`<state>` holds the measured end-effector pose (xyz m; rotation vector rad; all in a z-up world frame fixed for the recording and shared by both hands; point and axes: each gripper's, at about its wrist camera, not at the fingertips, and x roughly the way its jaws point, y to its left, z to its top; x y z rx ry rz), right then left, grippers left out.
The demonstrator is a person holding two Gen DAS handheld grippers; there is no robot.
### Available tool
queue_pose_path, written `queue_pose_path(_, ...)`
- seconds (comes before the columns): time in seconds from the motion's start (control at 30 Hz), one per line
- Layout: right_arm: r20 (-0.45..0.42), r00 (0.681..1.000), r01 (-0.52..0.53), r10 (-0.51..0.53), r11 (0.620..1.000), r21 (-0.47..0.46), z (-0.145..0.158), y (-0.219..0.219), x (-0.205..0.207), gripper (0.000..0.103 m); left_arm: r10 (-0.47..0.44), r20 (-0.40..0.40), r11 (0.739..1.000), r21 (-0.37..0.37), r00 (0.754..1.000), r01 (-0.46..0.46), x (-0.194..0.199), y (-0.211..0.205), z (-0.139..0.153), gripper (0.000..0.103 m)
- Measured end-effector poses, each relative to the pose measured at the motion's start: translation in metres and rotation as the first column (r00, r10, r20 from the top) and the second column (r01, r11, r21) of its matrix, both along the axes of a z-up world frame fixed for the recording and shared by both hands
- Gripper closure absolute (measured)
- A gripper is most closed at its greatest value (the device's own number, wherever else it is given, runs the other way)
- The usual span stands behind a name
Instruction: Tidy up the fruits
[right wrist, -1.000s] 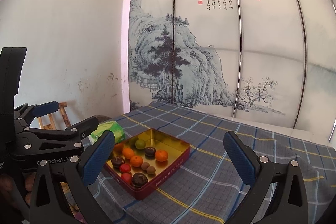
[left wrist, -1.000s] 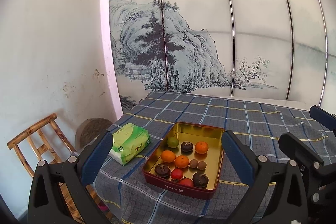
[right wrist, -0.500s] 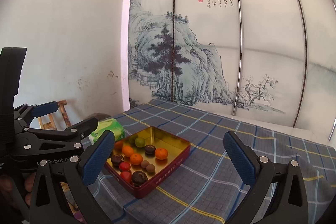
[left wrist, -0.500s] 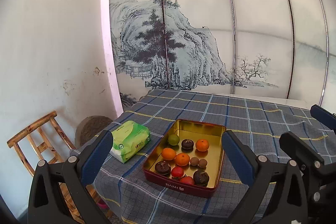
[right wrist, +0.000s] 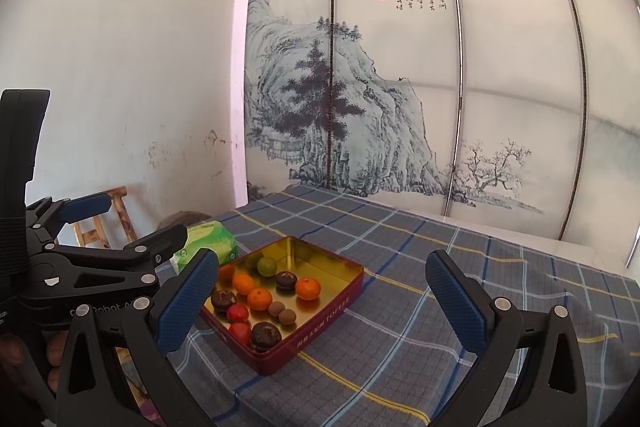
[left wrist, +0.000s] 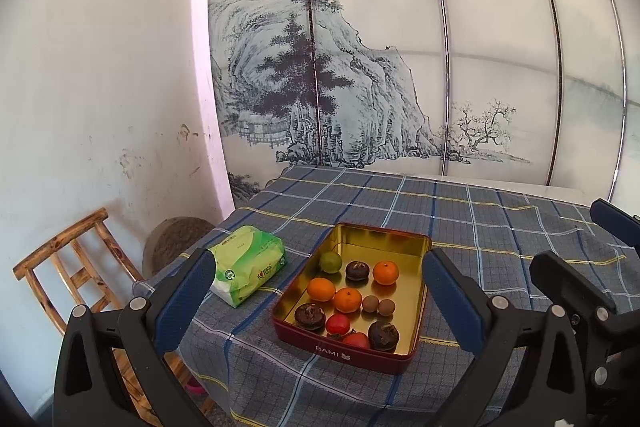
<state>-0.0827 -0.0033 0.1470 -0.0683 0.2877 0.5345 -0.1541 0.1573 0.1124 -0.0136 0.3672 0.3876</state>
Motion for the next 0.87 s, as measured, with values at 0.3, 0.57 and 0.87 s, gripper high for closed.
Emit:
queue_pose_path(0.3, -0.002, 1.000, -0.001, 0.001, 1.000, -0.003, -0.001, 0.001, 0.000, 0.000, -0.001, -0.003, 1.000, 0.001, 1.000, 0.001, 0.001, 0.000, 0.001, 0.000)
queue_pose_path(0.57, -0.053, 0.998, -0.019, 0.018, 1.000, -0.008, -0.012, -0.006, 0.016, 0.000, 0.010, -0.019, 1.000, -0.011, 1.000, -0.010, -0.002, 0.004, -0.010, 0.000)
queue_pose_path(0.87, -0.338, 0.928, 0.089, -0.156, 0.975, -0.205, -0.088, -0.083, 0.134, 0.000, 0.062, -0.065, 0.998, -0.020, 0.996, -0.063, 0.007, 0.014, -0.010, 0.000)
